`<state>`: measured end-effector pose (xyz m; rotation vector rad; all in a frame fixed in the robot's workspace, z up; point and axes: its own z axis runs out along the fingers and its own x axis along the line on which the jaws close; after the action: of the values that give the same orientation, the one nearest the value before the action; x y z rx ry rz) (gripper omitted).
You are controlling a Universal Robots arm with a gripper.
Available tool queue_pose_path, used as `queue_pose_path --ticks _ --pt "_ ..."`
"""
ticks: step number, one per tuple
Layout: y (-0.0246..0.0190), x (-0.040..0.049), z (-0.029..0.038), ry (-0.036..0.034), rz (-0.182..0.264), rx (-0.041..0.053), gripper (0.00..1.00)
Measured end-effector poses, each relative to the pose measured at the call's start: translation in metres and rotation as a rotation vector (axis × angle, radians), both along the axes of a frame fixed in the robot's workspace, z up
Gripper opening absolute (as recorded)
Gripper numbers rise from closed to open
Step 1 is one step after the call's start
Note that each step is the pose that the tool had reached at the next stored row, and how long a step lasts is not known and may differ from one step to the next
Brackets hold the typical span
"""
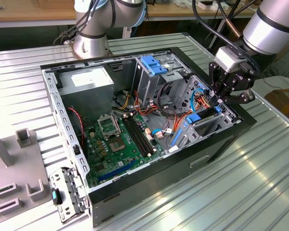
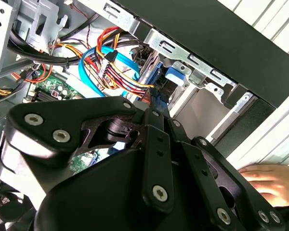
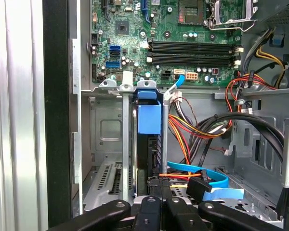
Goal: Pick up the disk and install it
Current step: 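Insert the second disk wire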
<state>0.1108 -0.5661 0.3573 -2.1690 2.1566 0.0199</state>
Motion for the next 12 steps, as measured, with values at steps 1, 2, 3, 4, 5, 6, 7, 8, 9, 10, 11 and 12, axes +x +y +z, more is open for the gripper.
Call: queue_pose_path --ticks 1,2,3,4,5,6,7,8,9,10,11,12 --pt "0.0000 0.0000 0.0000 0.0000 0.000 0.0000 0.11" --pt "0.0000 0.0001 0.0001 0.0009 0.000 0.0000 0.11" --pt "0.0000 0.0003 0.0005 0.0072 0.000 -0.0005 0.11" --pt "0.0000 0.0003 0.0014 0.0116 0.000 0.0000 0.11" --pt "0.0000 0.0003 0.0044 0.0172 0.000 0.0009 0.11" --pt "0.0000 0.0003 0.0093 0.0227 0.000 0.0010 0.11" --pt "0.0000 0.0004 0.0146 0.0286 0.000 0.0009 0.11" --pt "0.0000 0.0003 0.0196 0.0350 0.000 0.0010 0.11" --pt "0.0000 0.0003 0.0218 0.0381 0.000 0.0010 0.11" --pt "0.0001 0.0003 0.0257 0.0427 0.000 0.0010 0.11" --pt "0.0008 0.0004 0.0302 0.0529 0.000 0.0009 0.11" --pt "0.0030 0.0005 0.0325 0.0665 0.000 0.0012 0.11"
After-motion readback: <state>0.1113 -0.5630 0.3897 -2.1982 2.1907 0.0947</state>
